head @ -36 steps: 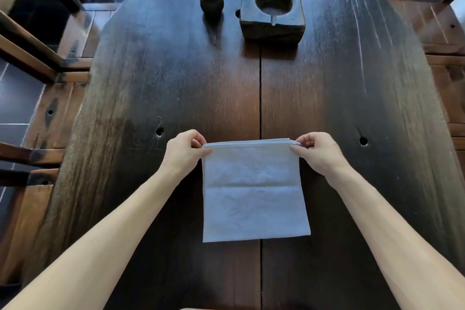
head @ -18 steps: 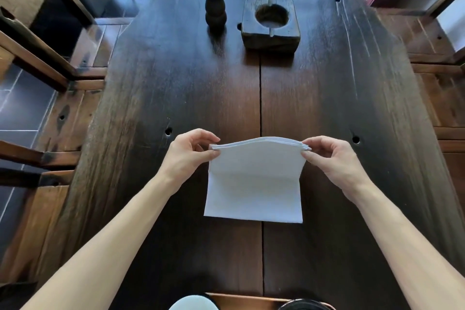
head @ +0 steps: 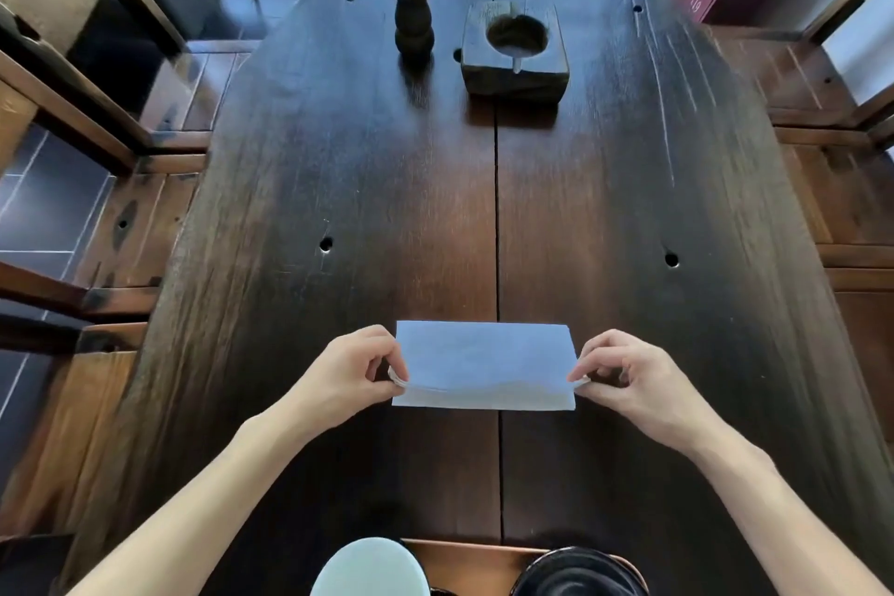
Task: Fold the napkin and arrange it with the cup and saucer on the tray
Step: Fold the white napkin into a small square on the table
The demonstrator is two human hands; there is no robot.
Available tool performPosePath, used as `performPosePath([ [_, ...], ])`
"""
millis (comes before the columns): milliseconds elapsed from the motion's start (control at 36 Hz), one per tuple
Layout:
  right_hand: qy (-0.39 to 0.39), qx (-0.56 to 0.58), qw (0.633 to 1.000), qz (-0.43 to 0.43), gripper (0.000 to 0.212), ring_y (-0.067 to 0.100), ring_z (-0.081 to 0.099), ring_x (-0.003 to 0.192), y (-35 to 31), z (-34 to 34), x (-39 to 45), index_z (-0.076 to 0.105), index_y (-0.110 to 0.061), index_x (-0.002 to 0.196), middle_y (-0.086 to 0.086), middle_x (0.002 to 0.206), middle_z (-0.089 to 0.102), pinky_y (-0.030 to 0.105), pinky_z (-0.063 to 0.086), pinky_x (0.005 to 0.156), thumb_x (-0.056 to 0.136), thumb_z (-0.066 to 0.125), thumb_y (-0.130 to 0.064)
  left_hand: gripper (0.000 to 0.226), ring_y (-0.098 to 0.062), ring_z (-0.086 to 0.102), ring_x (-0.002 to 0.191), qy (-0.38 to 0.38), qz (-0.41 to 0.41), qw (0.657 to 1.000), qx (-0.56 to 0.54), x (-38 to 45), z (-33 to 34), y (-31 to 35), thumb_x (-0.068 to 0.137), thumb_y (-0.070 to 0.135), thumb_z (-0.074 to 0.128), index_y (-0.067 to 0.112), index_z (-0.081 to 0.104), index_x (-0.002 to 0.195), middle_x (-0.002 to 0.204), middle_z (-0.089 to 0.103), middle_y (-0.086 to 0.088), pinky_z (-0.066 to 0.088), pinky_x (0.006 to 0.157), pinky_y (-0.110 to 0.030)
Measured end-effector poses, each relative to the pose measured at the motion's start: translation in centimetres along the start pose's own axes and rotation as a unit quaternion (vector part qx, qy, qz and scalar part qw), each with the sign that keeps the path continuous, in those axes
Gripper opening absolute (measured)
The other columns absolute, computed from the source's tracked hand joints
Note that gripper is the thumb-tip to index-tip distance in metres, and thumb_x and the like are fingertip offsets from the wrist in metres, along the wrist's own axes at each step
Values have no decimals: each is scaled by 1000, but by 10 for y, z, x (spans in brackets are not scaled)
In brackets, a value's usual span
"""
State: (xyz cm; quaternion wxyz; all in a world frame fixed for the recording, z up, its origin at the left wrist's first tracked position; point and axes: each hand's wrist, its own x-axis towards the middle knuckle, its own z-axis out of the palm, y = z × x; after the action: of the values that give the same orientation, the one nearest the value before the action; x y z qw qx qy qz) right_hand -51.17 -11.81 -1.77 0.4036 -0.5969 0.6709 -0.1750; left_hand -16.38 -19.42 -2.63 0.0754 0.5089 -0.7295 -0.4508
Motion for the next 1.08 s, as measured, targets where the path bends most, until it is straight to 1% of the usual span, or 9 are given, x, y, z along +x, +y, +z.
performPosePath([
  [167,6,-98,995,-8,26,8,55,84,14,21,-5,74,-35,79,-17,95,57,21,44,72,81,79,-9,27,-10,47,67,-3,-31,999,13,-3,19,-4,75,7,79,30,66,74,88,52,27,49,71,-32],
  [361,11,-213,977,-14,45,15,56,93,11,27,-9,78,-29,89,-13,101,54,34,50,85,79,56,9,42,-8,47,67,-55,-82,994,38,-5,22,-3,76,-8,52,31,68,80,92,52,13,47,68,-27],
  [500,81,-211,973,-44,27,17,58,93,-2,37,-3,77,-21,92,-8,99,58,39,51,83,84,61,-1,37,-7,55,76,42,-96,994,28,4,27,3,82,0,46,31,65,77,83,55,10,50,71,-35],
  [583,123,-228,959,-114,18,21,62,97,-15,58,5,75,-19,100,-4,103,65,40,50,79,87,66,-10,23,-2,49,95,104,-26,989,105,11,41,18,90,10,53,27,65,99,99,56,16,46,78,-29],
  [639,130,-239,950,-152,21,20,62,105,-23,74,11,72,-21,109,-3,114,67,39,49,84,91,61,-20,28,-10,49,116,119,45,979,163,17,53,26,93,19,55,22,63,120,123,59,10,48,89,-31],
  [778,83,-311,936,-139,47,18,49,133,-25,101,20,53,-20,143,-3,149,51,41,45,105,102,36,-36,57,-25,25,149,19,53,944,325,26,80,20,102,46,32,23,29,153,165,22,1,28,117,-44],
  [861,46,-356,926,-116,55,23,38,145,-7,104,19,40,-17,153,1,163,33,46,36,114,105,25,-40,62,-33,30,148,-13,37,926,375,23,85,7,100,51,27,19,29,154,164,25,-6,20,119,-50],
  [1000,16,-399,911,-99,62,25,20,153,16,101,10,24,-15,158,1,167,21,50,17,118,106,17,-47,64,-22,-29,149,-43,5,922,386,18,75,-7,100,59,6,33,-19,153,160,-32,10,-13,120,-55],
  [1083,8,-397,915,-73,62,20,17,154,22,91,6,22,-18,159,-4,167,20,55,15,117,106,11,-49,65,-21,-36,145,-52,-10,920,389,12,63,-11,98,62,0,34,-26,151,156,-38,13,-15,121,-54],
])
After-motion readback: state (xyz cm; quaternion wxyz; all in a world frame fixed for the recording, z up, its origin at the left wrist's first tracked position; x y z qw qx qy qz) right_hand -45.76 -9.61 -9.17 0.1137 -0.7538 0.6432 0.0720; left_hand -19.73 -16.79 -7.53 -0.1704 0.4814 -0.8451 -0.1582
